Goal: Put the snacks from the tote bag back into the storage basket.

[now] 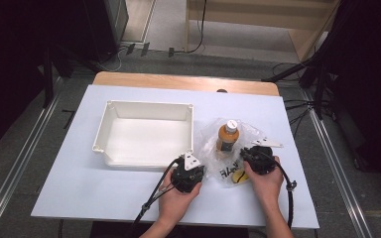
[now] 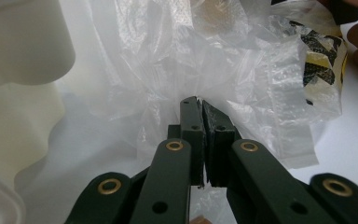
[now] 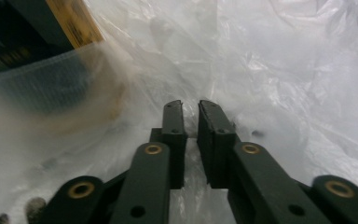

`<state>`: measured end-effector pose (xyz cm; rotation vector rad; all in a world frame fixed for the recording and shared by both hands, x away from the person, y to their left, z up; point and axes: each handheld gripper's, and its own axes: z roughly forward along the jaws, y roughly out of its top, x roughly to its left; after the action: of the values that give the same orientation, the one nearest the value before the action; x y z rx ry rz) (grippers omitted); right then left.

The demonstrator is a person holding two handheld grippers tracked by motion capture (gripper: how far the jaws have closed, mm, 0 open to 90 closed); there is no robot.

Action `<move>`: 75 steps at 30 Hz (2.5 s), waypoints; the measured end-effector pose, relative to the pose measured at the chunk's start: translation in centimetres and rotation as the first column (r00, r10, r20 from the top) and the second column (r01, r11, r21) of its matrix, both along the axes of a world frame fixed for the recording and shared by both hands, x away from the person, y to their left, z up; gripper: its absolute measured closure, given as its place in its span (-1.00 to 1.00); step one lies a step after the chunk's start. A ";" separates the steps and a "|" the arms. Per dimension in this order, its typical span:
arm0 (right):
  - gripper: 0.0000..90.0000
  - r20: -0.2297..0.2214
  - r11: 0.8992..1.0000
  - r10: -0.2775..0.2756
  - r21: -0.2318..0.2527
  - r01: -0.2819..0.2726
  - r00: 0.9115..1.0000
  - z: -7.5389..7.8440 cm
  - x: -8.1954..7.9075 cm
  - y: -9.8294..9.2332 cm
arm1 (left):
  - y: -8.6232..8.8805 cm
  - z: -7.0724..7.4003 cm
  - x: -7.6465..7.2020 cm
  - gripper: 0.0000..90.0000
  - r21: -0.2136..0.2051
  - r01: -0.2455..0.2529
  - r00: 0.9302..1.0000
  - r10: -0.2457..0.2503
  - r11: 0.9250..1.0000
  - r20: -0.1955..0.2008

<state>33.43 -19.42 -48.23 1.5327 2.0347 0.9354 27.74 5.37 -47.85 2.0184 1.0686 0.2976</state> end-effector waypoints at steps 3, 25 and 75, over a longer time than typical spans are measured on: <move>1.00 0.022 0.998 0.002 -0.066 -0.001 1.000 0.0 -0.2 0.3 | 0.0 0.0 0.0 1.00 0.004 0.001 1.000 -0.001 1.000 -0.002; 0.14 0.340 0.970 0.054 0.207 -0.130 0.939 5.3 -4.1 -0.5 | 0.0 0.0 0.0 1.00 -0.004 -0.002 1.000 0.002 1.000 0.000; -0.29 0.318 0.973 0.061 0.193 -0.127 0.946 6.4 -1.2 4.8 | -0.1 0.0 0.0 1.00 0.002 -0.003 1.000 0.003 1.000 0.003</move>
<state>32.19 -14.66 -41.86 1.2971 1.8419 1.3759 27.76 5.31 -47.87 2.0176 1.0698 0.3034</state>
